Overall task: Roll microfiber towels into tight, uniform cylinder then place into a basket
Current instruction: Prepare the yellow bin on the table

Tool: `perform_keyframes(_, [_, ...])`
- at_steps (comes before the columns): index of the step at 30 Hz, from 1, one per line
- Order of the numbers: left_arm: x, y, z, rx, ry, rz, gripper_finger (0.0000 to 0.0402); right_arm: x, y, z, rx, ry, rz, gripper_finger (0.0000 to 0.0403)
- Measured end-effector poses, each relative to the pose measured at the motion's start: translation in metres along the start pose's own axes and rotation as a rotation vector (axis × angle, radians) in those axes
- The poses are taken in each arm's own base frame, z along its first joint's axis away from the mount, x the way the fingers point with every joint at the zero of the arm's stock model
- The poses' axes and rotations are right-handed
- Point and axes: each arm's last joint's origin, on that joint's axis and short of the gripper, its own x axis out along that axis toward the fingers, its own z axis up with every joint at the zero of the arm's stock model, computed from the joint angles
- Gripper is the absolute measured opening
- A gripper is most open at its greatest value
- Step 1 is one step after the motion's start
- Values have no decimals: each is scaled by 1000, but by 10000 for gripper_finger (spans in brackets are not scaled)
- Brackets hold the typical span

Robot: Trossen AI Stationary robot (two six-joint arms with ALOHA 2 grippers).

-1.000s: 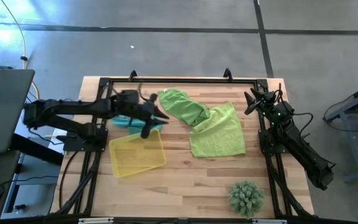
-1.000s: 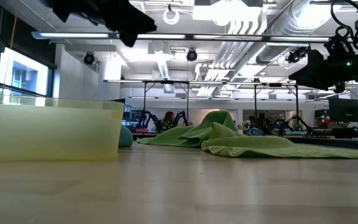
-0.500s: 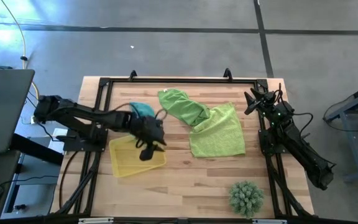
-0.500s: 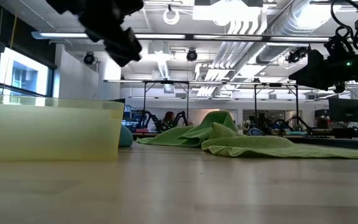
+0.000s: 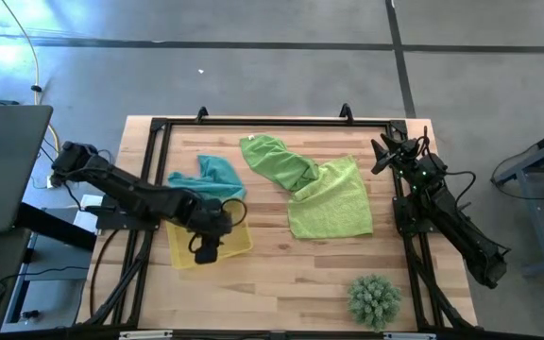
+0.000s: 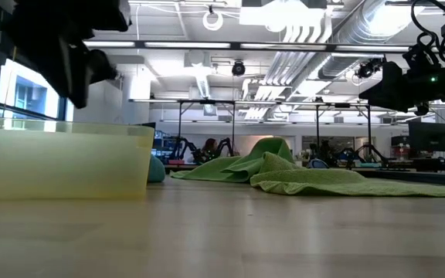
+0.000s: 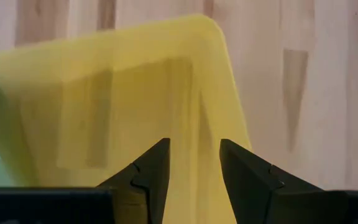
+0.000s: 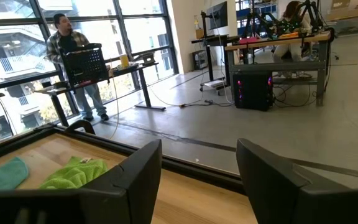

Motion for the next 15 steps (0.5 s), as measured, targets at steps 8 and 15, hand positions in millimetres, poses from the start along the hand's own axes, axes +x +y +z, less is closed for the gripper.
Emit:
perform_keyframes(8, [0, -23, -11, -52, 35, -73, 131, 0, 0, 0, 0, 0, 0, 199])
perform_keyframes(15, [8, -36, -18, -104, 67, -56, 131, 0, 0, 0, 0, 0, 0, 199])
